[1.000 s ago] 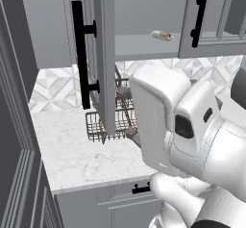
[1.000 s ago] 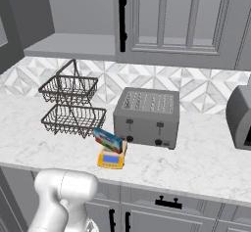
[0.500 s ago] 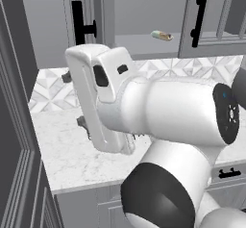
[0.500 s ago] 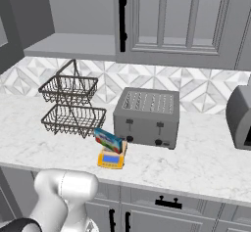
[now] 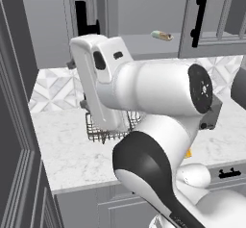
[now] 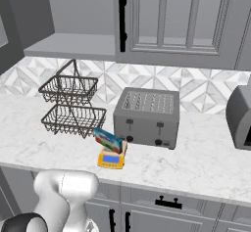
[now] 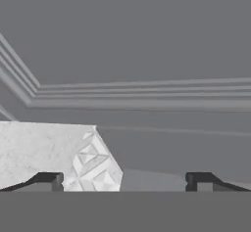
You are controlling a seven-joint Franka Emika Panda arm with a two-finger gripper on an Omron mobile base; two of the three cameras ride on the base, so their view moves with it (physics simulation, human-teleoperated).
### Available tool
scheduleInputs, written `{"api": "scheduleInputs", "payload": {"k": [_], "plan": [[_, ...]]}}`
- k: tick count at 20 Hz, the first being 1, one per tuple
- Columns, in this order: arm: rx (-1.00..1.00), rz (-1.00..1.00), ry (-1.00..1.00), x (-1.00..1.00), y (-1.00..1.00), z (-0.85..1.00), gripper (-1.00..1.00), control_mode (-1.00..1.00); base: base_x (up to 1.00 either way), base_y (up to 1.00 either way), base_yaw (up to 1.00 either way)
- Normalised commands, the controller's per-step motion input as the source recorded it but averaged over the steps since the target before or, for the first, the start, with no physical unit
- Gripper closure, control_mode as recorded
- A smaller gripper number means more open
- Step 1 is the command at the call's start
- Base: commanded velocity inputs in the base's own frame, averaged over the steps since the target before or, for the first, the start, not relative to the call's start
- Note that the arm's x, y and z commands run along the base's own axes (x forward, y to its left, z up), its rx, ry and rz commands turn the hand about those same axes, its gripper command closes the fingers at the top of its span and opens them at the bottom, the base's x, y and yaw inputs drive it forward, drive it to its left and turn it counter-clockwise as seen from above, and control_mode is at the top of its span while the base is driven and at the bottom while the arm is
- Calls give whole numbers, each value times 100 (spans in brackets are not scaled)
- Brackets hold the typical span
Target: Pick the boxed food and place it on the digital scale for weighing, and close the cabinet.
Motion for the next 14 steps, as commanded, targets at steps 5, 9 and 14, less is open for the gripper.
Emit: {"api": "scheduleInputs", "payload": {"k": [5, 9, 14], "plan": [[6, -14, -3, 88, -55, -24, -100, -100, 0, 0, 0], [18, -15, 0, 100, -100, -14, -100, -100, 0, 0, 0], [19, -16, 0, 100, -100, -23, -100, -100, 0, 0, 0]]}}
